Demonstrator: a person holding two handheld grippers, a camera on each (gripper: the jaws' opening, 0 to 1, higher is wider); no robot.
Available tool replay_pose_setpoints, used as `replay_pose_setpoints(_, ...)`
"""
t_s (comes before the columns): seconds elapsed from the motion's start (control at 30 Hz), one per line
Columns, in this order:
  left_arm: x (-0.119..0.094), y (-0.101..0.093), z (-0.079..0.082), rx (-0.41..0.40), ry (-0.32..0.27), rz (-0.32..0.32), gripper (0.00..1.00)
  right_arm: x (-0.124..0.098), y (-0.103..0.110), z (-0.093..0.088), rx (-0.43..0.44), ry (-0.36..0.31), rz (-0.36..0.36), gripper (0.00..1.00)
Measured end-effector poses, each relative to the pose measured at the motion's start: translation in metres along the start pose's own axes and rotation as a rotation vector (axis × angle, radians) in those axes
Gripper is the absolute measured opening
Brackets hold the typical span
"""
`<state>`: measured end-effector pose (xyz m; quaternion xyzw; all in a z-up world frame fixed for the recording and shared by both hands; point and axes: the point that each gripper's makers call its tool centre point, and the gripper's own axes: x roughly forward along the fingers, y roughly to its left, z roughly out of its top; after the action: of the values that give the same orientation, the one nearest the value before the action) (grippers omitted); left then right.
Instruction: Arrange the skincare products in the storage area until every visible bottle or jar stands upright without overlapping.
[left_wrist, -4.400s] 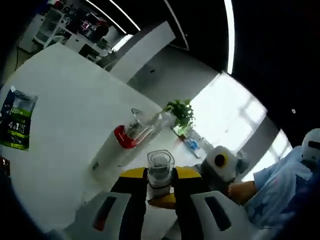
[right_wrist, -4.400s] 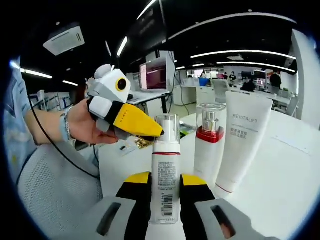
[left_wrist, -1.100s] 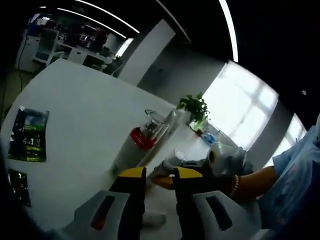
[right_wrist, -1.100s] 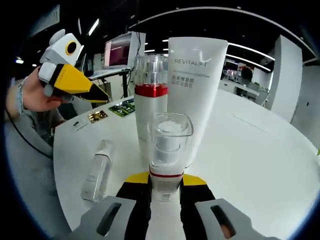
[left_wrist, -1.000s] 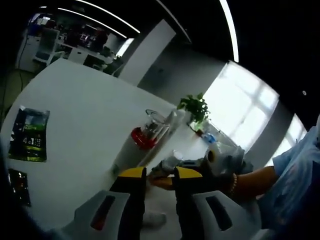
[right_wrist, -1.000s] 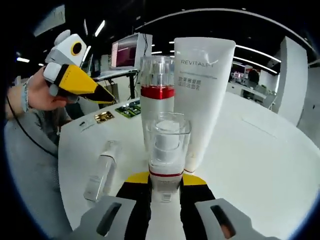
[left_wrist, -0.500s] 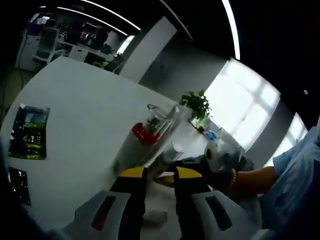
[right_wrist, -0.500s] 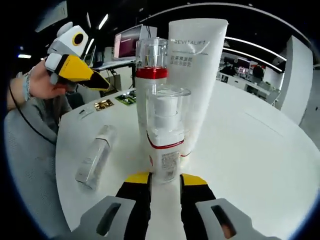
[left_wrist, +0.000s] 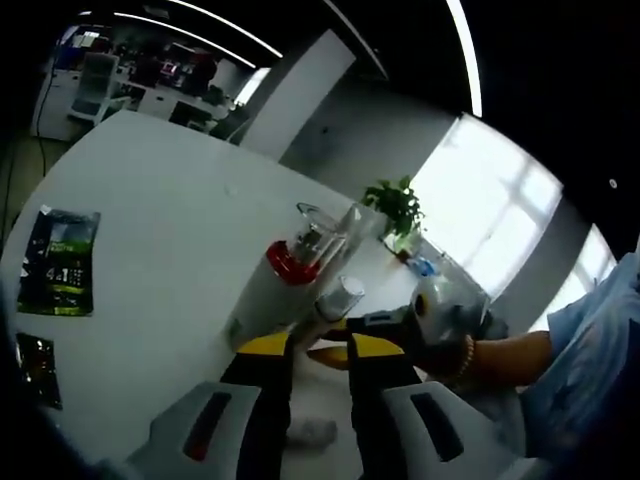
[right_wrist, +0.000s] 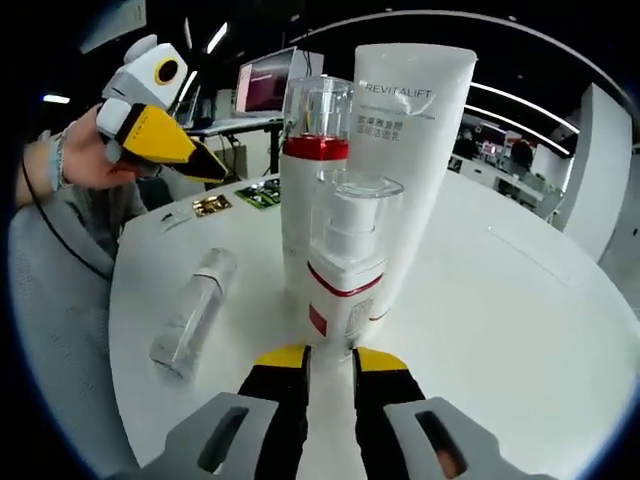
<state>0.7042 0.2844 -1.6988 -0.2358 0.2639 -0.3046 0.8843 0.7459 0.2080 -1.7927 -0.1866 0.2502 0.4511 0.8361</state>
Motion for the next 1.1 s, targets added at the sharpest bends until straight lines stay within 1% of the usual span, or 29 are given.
replay_pose_setpoints(0.13, 0.0, -0.001, -0.002, -0.001, 0.004, 0.002, 0.17, 0.002, 0.001, 0.002, 0.011, -0.011, 0.01, 0.1)
replay_pose_setpoints(0.2, 0.001, 0.0, -0.002, -0.001, 0.007, 0.003, 0.17, 0.003, 0.002, 0.002, 0.004, -0.006, 0.012, 0.1)
replay_pose_setpoints(0.3, 0.001, 0.0, -0.003, -0.001, 0.013, 0.003, 0.17, 0.004, 0.005, 0.004, -0.009, -0.018, 0.022, 0.1)
replay_pose_setpoints(0.47, 0.001, 0.0, -0.004, -0.004, 0.016, 0.008, 0.17, 0.005, 0.007, 0.001, -0.012, -0.002, 0.034, 0.11)
replay_pose_setpoints(0.53, 0.001, 0.002, -0.005, -0.005, 0.02, 0.018, 0.17, 0.003, 0.007, -0.001, 0.028, 0.021, 0.044, 0.13)
replay_pose_setpoints(0.57, 0.0, 0.004, -0.006, -0.006, 0.022, 0.031, 0.17, 0.0, 0.008, -0.005, 0.06, 0.057, 0.057, 0.14)
replay_pose_setpoints(0.6, -0.002, 0.011, -0.007, -0.012, 0.031, 0.072, 0.17, -0.002, 0.007, -0.007, 0.081, 0.069, 0.056, 0.15)
replay_pose_setpoints(0.63, -0.003, 0.016, -0.009, -0.02, 0.042, 0.106, 0.18, -0.006, 0.005, -0.012, 0.101, 0.109, 0.051, 0.14)
replay_pose_setpoints(0.67, -0.006, 0.025, -0.014, -0.032, 0.063, 0.152, 0.18, -0.01, 0.004, -0.016, 0.107, 0.134, 0.052, 0.13)
replay_pose_setpoints(0.73, -0.011, 0.039, -0.015, -0.053, 0.066, 0.222, 0.19, -0.016, 0.004, -0.017, 0.139, 0.158, 0.052, 0.14)
replay_pose_setpoints(0.77, -0.013, 0.042, -0.015, -0.054, 0.064, 0.236, 0.2, -0.018, 0.004, -0.013, 0.16, 0.142, 0.055, 0.14)
replay_pose_setpoints(0.8, -0.014, 0.045, -0.014, -0.065, 0.056, 0.248, 0.2, -0.019, 0.006, -0.005, 0.205, 0.108, 0.061, 0.14)
replay_pose_setpoints(0.83, -0.016, 0.047, -0.014, -0.081, 0.054, 0.262, 0.21, -0.021, 0.008, -0.001, 0.231, 0.101, 0.069, 0.14)
replay_pose_setpoints(0.87, -0.017, 0.049, -0.015, -0.088, 0.058, 0.268, 0.21, -0.023, 0.011, 0.005, 0.236, 0.084, 0.079, 0.13)
replay_pose_setpoints(0.93, -0.021, 0.057, -0.018, -0.111, 0.07, 0.29, 0.22, -0.026, 0.021, 0.011, 0.224, 0.075, 0.097, 0.13)
replay_pose_setpoints(0.97, -0.022, 0.061, -0.021, -0.119, 0.087, 0.308, 0.22, -0.026, 0.024, 0.012, 0.219, 0.074, 0.103, 0.13)
replay_pose_setpoints(1.0, -0.023, 0.062, -0.023, -0.121, 0.096, 0.319, 0.23, -0.027, 0.033, 0.014, 0.205, 0.073, 0.124, 0.13)
replay_pose_setpoints(1.1, -0.024, 0.066, -0.025, -0.113, 0.108, 0.338, 0.25, -0.026, 0.052, 0.014, 0.193, 0.082, 0.157, 0.14)
